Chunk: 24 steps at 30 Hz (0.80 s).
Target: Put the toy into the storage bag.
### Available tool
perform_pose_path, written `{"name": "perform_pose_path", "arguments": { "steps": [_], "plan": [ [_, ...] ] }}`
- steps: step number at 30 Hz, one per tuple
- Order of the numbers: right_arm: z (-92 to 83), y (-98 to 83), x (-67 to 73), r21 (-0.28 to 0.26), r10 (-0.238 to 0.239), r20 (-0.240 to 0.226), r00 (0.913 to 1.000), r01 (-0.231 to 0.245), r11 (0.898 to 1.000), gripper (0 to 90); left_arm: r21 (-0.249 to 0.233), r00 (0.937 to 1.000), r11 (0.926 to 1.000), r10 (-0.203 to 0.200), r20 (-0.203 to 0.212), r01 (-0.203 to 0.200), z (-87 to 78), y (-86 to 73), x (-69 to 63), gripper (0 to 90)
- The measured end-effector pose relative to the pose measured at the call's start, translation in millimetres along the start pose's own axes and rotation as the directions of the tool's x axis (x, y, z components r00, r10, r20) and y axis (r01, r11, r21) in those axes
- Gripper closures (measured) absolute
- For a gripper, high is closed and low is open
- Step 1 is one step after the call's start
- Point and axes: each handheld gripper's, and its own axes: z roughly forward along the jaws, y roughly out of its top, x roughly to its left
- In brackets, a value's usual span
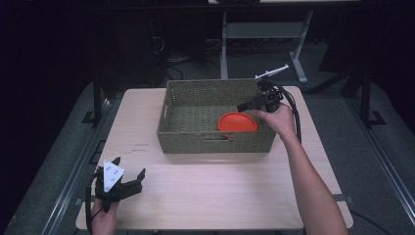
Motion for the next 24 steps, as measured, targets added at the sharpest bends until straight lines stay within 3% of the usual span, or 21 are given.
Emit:
{"name": "perform_pose_path", "arguments": {
  "steps": [10, 24],
  "plan": [
    [-12.6, -7.5, 1.8, -0.002, -0.009, -0.029, 0.9996, 0.009, 1.000, 33.2, 0.005, 1.0000, 0.9999, 0.009, 0.004, -0.009, 1.0, 0.4, -0.9, 12.7],
    [-31.2, -18.6, 23.4, -0.031, -0.069, -0.073, 0.9950, 0.067, 0.997, 29.6, 0.001, 1.0000, 1.0000, 0.008, 0.001, -0.008, 0.1, 0.6, -1.0, 12.7]
  ]
}}
